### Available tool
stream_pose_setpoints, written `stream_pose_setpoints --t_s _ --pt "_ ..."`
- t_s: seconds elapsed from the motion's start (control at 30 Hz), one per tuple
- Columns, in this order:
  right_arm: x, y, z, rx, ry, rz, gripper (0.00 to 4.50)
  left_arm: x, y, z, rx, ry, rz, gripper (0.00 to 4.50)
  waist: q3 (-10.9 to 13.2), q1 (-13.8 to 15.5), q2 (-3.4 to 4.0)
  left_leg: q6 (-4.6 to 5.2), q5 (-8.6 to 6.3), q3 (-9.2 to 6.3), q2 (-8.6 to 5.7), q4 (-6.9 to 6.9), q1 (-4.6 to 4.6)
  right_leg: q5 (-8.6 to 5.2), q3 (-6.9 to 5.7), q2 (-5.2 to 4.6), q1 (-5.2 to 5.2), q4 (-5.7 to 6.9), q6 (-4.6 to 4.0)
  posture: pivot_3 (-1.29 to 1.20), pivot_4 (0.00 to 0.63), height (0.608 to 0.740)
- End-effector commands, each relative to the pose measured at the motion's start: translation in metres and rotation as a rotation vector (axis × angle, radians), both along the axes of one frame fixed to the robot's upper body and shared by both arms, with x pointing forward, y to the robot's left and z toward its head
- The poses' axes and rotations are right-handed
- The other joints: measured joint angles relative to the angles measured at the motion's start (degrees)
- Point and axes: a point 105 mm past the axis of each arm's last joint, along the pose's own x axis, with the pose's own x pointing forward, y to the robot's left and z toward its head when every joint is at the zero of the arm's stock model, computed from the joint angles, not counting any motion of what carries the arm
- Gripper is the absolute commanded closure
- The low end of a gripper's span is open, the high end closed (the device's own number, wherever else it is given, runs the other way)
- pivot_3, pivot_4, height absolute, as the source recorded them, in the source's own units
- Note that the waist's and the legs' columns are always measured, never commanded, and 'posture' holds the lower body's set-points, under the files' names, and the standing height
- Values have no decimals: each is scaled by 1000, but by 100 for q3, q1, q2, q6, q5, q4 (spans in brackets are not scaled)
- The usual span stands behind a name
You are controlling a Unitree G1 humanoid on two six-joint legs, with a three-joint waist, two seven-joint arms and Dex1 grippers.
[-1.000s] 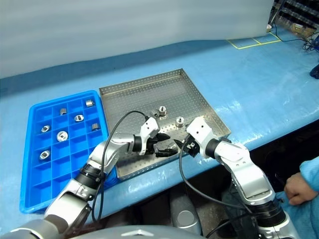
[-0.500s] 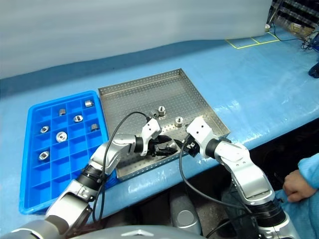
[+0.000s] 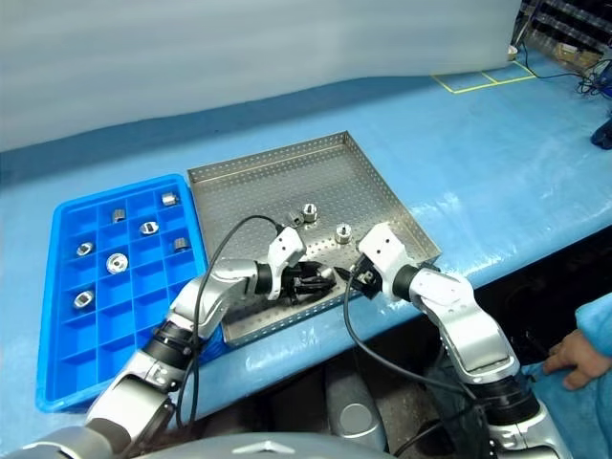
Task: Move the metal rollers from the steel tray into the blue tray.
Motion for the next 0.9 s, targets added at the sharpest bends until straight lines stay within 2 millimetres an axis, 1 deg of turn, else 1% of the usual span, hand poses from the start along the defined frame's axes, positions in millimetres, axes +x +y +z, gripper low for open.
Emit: stream_pose_setpoints --t_s 0.03,0.2,0.3,0.33,0.37,0.43,0.47,0.53,0.57,0.63,0.67,0.73,0.8,0.9 --pt "2 6 6 -3 -27 33 815 1 11 26 -59 -89 45 2401 0 21 0 0 0 0 0 -1 0 1 0 0 0 0 1 -261 150 740" --pt "2 9 1 -2 -8 49 815 -7 42 37 -28 -146 122 2401 1 108 2 0 0 -1 2 -10 -1 3 -1 1 -7 1 5 -244 150 740" --pt "-3 18 3 30 4 104 815 -13 64 45 28 -200 183 2401 2 173 1 0 0 -1 2 -10 0 2 -1 1 -7 1 3 -206 150 740" --pt "-6 24 7 60 5 137 815 -18 72 52 57 -237 201 2401 3 199 -1 0 0 0 1 -9 0 1 -1 1 -7 1 1 -197 150 740" --pt "-10 34 16 118 3 191 815 -22 85 64 82 -293 254 2401 5 220 -2 0 0 -1 2 -9 -1 1 -1 1 -7 1 1 -183 150 740" --pt "-17 45 27 191 -1 258 815 -28 99 80 106 -353 322 2401 10 258 -6 0 0 0 4 -11 -3 1 -1 1 -11 1 1 -169 150 740" --pt "-24 55 37 255 0 324 815 -32 114 91 130 -389 386 2401 12 292 -7 0 0 -4 5 -11 -3 2 -3 1 -10 2 3 -147 150 740" --pt "-34 67 49 329 2 406 815 -42 134 103 178 -428 478 2401 17 378 -8 0 0 -5 6 -11 -3 2 -5 1 -10 2 3 -129 150 740" --pt "-36 71 52 345 3 431 815 -47 145 106 212 -434 528 2401 18 416 -9 0 0 -5 7 -11 -1 2 -6 2 -10 2 3 -118 150 740" --pt "-36 75 49 331 13 443 815 -62 170 103 327 -416 641 2401 19 526 -10 0 0 -6 6 -12 1 1 -8 1 -8 2 2 -85 150 740" --pt "-34 76 46 322 17 440 815 -72 178 100 376 -395 677 2401 19 584 -12 -1 -1 -6 7 -12 1 -2 -9 1 -7 -1 -3 -67 150 740" --pt "-32 76 44 311 23 432 815 -87 187 95 429 -359 711 2401 23 737 -17 -1 -1 -5 5 -12 -2 -16 -11 -1 -10 -2 -28 -44 150 740" --pt "-29 75 42 300 28 425 815 -102 196 90 484 -322 741 2401 28 895 -26 -1 -1 -3 5 -12 -2 -17 -11 -4 -11 -2 -29 -11 150 740" --pt "-28 76 40 290 34 428 815 -115 210 84 521 -275 796 2401 29 1138 -28 -2 0 -3 5 -9 -2 -20 -19 -9 -11 -1 -35 9 150 740"
